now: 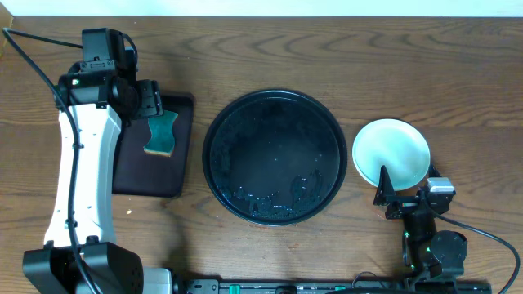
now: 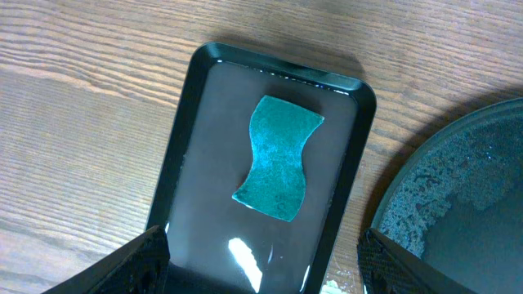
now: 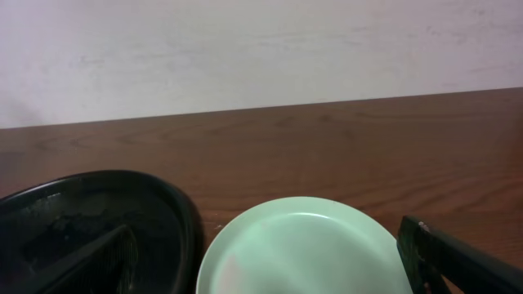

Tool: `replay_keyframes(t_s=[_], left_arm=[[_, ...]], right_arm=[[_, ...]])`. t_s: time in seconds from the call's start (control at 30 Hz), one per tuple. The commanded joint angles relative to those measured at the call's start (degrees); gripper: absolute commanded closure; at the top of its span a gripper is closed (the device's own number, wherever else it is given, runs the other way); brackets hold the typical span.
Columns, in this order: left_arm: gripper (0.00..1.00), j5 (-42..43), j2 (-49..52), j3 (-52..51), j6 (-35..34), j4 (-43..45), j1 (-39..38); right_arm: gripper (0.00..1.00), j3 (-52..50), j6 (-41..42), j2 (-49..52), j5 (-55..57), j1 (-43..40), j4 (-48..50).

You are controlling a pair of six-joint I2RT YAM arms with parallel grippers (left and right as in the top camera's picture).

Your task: Clean dirty plates on tray and stack at the side

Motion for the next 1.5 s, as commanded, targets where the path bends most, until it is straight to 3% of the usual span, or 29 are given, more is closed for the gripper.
replay_keyframes(t_s=[0.0,0.33,0.47,0.7,0.83,1.07,1.47], left_arm=[[0.26,-0.1,0.2,0.5,-0.7,-0.1,0.1],[0.26,-0.5,0.1,0.5,0.2,0.0,0.3],[0.25,1.5,-4.0,-2.9,0.1,4.9,-0.4],[0.25,2.8,-22.5,-26.6,-1.2,34.4,-3.4],[0.26,2.7,-34.2,-41.4,-1.1,45.8,-3.4],[0.25,2.7,-53.5,-61.7,-0.9,54.5,-3.4],[0.26,2.7,-76.1,-84.3,-0.8,65.1,-4.5]], right_arm=[[0.01,-0.1,0.9,0.3,-0.5,-0.5,-0.2],[0.01,-0.1,0.9,0.3,-0.5,-0.5,-0.2],[0.01,-0.1,0.9,0.3,-0.5,-0.5,-0.2],[0.01,-0.1,0.9,0.3,-0.5,-0.5,-0.2],[0.01,-0.1,0.9,0.3,-0.5,-0.5,-0.2],[0.01,-0.1,0.9,0.3,-0.5,-0.5,-0.2],[0.01,-0.1,0.9,0.3,-0.5,-0.5,-0.2]])
